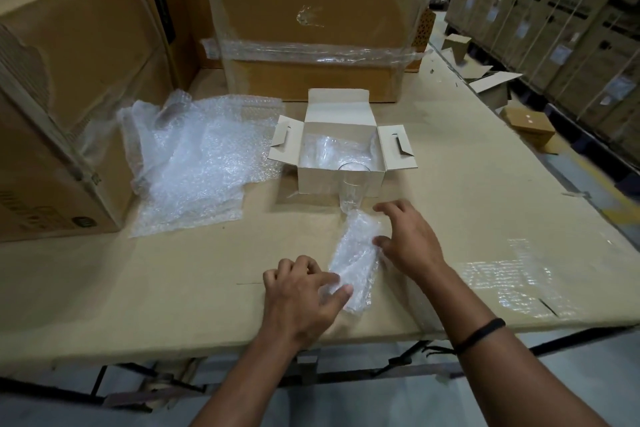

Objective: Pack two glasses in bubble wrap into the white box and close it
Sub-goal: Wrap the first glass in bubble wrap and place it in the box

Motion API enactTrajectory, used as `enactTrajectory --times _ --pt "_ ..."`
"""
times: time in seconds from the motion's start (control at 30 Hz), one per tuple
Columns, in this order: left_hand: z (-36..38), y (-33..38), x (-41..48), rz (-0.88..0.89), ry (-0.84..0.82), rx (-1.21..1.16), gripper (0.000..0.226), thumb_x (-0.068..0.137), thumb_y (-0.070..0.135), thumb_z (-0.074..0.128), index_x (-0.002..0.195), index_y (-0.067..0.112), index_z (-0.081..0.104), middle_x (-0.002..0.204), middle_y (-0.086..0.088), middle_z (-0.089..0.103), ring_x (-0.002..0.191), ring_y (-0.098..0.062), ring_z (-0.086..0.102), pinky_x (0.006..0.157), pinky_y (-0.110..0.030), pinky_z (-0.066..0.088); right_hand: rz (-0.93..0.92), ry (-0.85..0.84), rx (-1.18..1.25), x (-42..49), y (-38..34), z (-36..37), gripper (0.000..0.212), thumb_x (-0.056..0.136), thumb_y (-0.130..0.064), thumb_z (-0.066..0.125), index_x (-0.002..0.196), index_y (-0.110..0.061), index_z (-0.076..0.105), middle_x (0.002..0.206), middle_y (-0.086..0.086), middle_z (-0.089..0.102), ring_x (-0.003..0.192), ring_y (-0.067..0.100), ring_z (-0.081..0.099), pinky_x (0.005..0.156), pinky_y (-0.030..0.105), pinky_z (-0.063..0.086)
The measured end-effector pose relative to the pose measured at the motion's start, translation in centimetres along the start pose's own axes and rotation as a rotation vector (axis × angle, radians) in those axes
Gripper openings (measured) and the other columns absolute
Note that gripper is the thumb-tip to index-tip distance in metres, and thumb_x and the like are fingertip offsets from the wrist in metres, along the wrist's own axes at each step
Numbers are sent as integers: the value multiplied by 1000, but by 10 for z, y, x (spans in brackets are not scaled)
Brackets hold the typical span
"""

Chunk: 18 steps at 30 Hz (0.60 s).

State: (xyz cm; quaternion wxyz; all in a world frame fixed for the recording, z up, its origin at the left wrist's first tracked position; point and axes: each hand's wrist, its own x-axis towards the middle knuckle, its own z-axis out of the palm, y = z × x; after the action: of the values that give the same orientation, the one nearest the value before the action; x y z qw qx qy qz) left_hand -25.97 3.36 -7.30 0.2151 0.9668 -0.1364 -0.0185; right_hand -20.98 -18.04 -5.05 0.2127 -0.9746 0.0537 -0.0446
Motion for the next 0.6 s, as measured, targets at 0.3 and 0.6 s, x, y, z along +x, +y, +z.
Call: enactTrajectory --times 0.3,0.6 --pt "-3 -7 8 11 188 -162 13 81 25 70 91 33 71 91 16 69 86 -10 55 74 -26 18 -533 -379 -426 -5 -38 0 60 83 -9 59 139 -30 50 141 -8 52 114 23 50 90 34 43" --pt "0 -21 39 79 318 -259 29 67 0 72 70 28 64 76 14 66 73 -15 54 70 -32 32 -397 -331 -294 -24 -35 1 43 86 -26 62 129 -20 60 129 3 55 109 27 58 86 36 49"
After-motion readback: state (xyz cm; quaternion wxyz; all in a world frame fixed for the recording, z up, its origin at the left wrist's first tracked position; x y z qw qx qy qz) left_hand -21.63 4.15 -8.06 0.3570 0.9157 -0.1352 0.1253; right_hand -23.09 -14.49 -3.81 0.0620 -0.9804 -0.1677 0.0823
